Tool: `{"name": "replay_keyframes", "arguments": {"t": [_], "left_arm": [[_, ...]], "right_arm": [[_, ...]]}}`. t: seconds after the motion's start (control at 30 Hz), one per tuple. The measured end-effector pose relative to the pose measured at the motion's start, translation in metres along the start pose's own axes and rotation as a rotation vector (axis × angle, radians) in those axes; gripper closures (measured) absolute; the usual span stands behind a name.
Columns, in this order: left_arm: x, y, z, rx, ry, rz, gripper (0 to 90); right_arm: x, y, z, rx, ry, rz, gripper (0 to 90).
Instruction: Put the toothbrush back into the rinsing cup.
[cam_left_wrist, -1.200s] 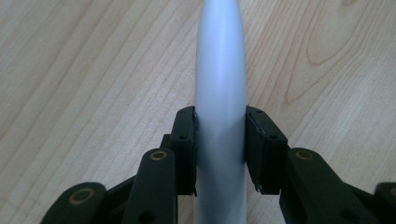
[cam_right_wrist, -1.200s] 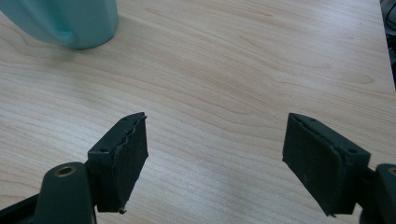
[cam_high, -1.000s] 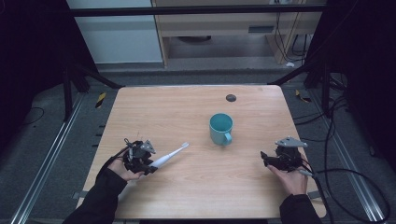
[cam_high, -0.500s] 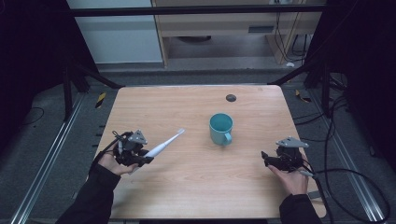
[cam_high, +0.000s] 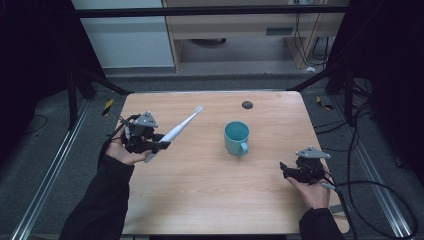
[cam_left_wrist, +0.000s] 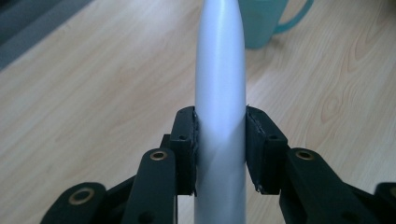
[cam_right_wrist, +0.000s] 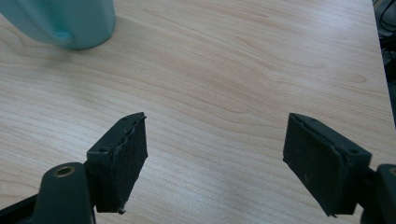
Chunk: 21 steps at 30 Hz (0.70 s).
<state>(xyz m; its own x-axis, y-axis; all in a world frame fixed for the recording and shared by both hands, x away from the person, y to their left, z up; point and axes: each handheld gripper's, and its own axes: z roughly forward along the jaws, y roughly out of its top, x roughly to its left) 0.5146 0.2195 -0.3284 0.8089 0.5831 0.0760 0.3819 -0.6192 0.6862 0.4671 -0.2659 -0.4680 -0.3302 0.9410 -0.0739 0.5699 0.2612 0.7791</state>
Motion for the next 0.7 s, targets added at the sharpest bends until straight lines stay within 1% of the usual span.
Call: {"name": "replay_keyframes", "arguments": {"t": [0.13,0.23,0.33,0.43,0.6,0.7], "left_arm": [[0.000,0.014,0.001,-0.063,0.013,-0.014,66.1],[-0.001,0.023,0.004,-0.095,0.022,-0.020,66.1],[-0.002,0.034,0.011,-0.137,0.031,-0.032,66.1],[-0.003,0.044,0.019,-0.175,0.026,-0.043,66.1],[-0.005,0.062,0.034,-0.216,0.021,-0.049,66.1],[-0.006,0.070,0.040,-0.232,0.021,-0.051,66.1]], "right_arm": [[0.000,0.000,0.000,-0.008,-0.005,-0.009,21.4],[0.000,-0.001,0.000,-0.014,-0.002,-0.010,21.2],[0.000,-0.001,0.000,-0.017,-0.003,-0.010,21.2],[0.000,-0.001,0.000,-0.016,-0.004,-0.013,21.1],[0.001,-0.002,0.001,-0.020,-0.002,-0.018,20.9],[0.000,-0.002,0.001,-0.023,-0.003,-0.016,20.8]]}}
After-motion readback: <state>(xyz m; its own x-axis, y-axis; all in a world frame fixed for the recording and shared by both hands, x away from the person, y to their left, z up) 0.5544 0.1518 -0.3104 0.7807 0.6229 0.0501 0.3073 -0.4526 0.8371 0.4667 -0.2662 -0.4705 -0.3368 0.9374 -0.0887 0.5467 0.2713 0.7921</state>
